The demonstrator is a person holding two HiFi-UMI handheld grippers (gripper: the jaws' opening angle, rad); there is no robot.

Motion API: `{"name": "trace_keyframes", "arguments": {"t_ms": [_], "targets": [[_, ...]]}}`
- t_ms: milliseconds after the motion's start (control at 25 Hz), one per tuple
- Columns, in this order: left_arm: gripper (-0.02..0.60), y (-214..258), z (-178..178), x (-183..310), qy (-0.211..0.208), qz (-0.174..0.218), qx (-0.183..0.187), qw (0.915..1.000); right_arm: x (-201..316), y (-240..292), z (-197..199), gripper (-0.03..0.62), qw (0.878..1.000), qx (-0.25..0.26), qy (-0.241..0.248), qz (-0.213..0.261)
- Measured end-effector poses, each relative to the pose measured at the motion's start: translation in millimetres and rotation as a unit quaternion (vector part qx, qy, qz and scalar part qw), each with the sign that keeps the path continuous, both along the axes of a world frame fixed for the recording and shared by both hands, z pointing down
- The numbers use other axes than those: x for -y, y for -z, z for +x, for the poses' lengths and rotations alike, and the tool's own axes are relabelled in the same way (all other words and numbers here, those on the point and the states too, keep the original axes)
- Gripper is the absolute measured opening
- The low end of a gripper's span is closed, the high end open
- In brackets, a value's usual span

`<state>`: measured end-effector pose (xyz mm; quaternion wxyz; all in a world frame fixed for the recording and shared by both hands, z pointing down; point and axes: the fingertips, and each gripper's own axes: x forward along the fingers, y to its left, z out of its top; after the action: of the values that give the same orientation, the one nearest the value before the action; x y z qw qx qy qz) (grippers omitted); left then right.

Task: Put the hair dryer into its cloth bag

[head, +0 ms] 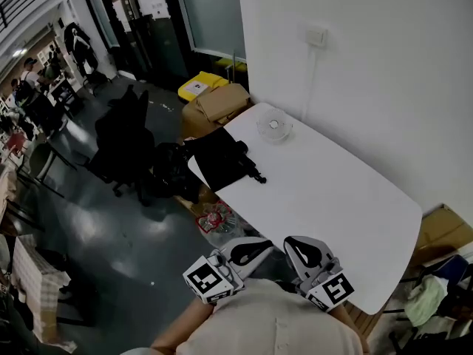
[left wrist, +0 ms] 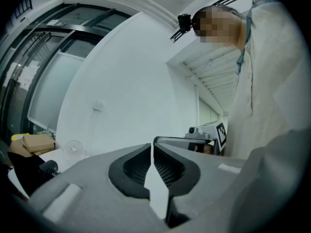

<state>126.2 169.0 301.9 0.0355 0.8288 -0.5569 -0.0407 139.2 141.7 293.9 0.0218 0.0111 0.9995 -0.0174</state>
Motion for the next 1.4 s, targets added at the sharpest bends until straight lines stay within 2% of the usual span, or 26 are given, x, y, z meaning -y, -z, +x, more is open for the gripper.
{"name": "trace_keyframes", "arguments": {"t_ms": [360, 680, 1120, 1400], "targets": [[0.011, -20, -70, 56, -0.069, -0.025, 0.004, 0.9973, 55, -13, -75, 0.018, 0.999, 0.000, -0.045, -0.010], [0.011, -41, -128, 90, -0.128, -0.051, 0.015, 0.9903, 82, -35, -130, 0.018, 0.995, -0.030, -0.088, -0.025], [0.012, -63, -203, 99, -0.170, -0.070, 0.006, 0.9830, 94, -58, -204, 0.020, 0.990, -0.052, -0.128, -0.031], [0.012, -78, -228, 119, -0.179, -0.077, 0.005, 0.9807, 109, -68, -230, 0.020, 0.988, -0.070, -0.134, -0.019]]}}
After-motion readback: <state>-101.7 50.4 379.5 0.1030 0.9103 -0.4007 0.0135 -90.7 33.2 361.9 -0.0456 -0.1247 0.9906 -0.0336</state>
